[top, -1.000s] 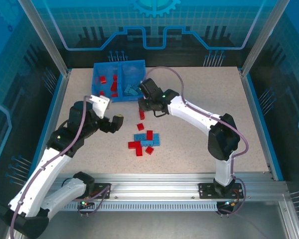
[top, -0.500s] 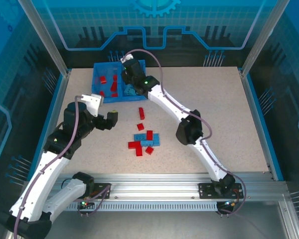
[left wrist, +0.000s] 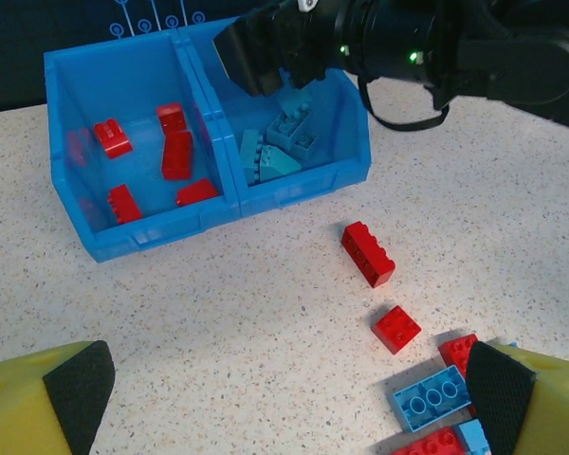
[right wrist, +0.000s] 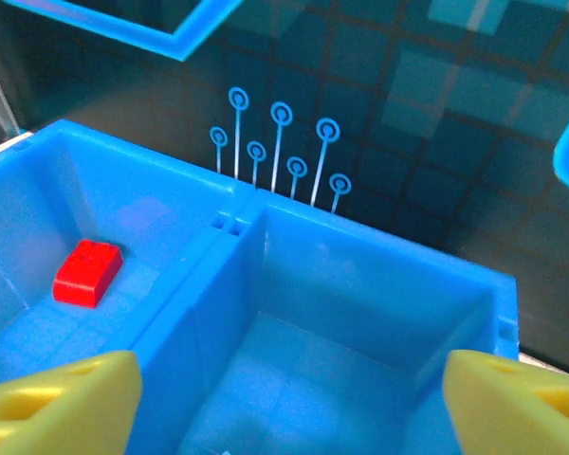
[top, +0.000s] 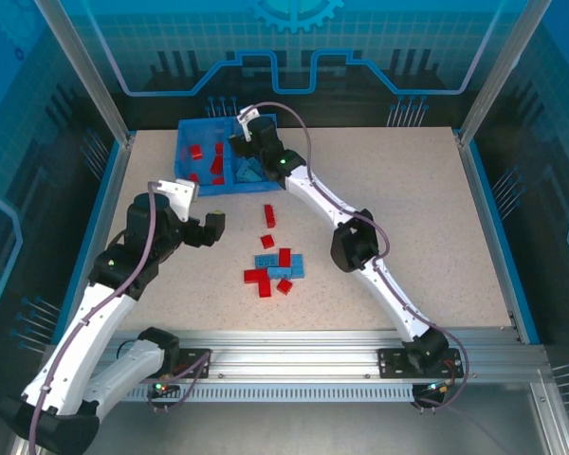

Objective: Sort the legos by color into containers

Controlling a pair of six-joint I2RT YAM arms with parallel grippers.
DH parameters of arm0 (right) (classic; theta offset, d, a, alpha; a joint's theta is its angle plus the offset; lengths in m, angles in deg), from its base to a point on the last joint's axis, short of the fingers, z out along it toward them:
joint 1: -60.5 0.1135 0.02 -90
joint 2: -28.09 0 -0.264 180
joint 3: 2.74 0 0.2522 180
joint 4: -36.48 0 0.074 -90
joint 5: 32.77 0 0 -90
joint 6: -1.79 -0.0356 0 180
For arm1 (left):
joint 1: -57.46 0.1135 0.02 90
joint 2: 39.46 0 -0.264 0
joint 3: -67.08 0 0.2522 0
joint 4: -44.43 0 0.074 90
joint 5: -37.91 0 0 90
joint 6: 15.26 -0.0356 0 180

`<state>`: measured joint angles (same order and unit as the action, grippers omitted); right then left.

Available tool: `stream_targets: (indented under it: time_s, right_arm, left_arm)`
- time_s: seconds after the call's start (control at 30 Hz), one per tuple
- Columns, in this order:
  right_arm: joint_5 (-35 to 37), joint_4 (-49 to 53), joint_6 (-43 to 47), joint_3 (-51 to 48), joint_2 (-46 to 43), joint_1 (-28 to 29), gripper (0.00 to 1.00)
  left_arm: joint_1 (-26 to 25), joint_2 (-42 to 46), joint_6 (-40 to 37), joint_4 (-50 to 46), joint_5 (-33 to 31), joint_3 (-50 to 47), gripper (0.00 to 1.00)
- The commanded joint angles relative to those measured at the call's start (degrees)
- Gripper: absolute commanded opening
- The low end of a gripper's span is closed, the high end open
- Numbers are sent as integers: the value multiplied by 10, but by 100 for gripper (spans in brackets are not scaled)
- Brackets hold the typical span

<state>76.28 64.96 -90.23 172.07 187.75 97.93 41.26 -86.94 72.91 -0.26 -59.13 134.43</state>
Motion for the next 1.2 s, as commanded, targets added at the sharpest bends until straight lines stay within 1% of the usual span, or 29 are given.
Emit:
stream_targets:
  time_s: [0.0,0.1,0.17,0.33,0.43,0.5,0.63,0.7,0.77,0.83,0.9,0.97,1.03,1.17]
  right_arm:
    - [-46,37,-22,12,-77,0,94]
    - [-93,122,-54,-17,-152,0,100]
    - [-122,171,-74,-51,-208,0,100]
    - [-200,268,-86,-204,-385,1,100]
    - [-224,308,-85,-337,-507,4,100]
    - [-238,316,-98,-449,-598,5,100]
    - [-250,300,-157,-654,-774,5,100]
    - [-259,283,-198,-757,-859,5,100]
    - [-265,277,-232,-833,-933,5,100]
    - [-264,284,-262,-894,-997,5,100]
    - [-244,300,-296,-945,-1057,6,100]
    - [-209,309,-329,-992,-1107,6,100]
    - [-165,313,-375,-1043,-1150,6,100]
    - [-178,279,-422,-1135,-1218,6,100]
  left_arm:
    - [7,-4,-5,10,-17,-5,99]
    - [7,-8,-3,10,-27,-5,99]
    - [7,-13,1,10,-40,-4,99]
    - [17,-38,25,13,-62,2,99]
    - [26,-59,48,14,-59,8,99]
    - [28,-79,62,13,-50,13,99]
    - [28,-110,110,24,8,24,99]
    - [27,-132,181,8,20,44,99]
    - [21,-156,262,-3,35,59,98]
    - [5,-182,334,4,37,61,96]
    - [-32,-213,375,39,22,55,96]
    - [-73,-260,384,71,-5,62,96]
    - [-98,-318,393,86,-23,83,95]
    - [-130,-460,396,57,-80,173,90]
